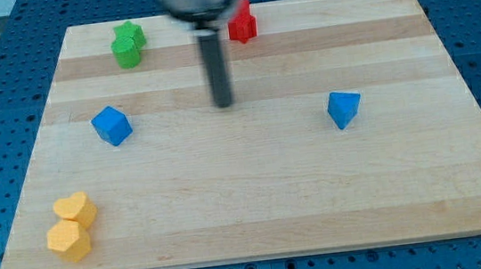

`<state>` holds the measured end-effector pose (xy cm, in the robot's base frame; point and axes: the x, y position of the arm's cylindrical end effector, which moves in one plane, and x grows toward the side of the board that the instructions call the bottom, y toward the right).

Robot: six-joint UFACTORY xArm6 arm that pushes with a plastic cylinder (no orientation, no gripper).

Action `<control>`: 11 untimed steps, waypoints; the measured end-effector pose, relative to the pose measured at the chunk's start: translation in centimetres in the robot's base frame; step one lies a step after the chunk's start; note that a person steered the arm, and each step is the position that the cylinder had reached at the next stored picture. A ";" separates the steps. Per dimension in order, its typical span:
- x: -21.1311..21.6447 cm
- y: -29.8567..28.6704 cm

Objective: Drag the blue triangle into the blue cube

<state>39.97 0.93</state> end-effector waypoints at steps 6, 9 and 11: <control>1.9 11.9; 1.4 -4.9; 2.3 -15.8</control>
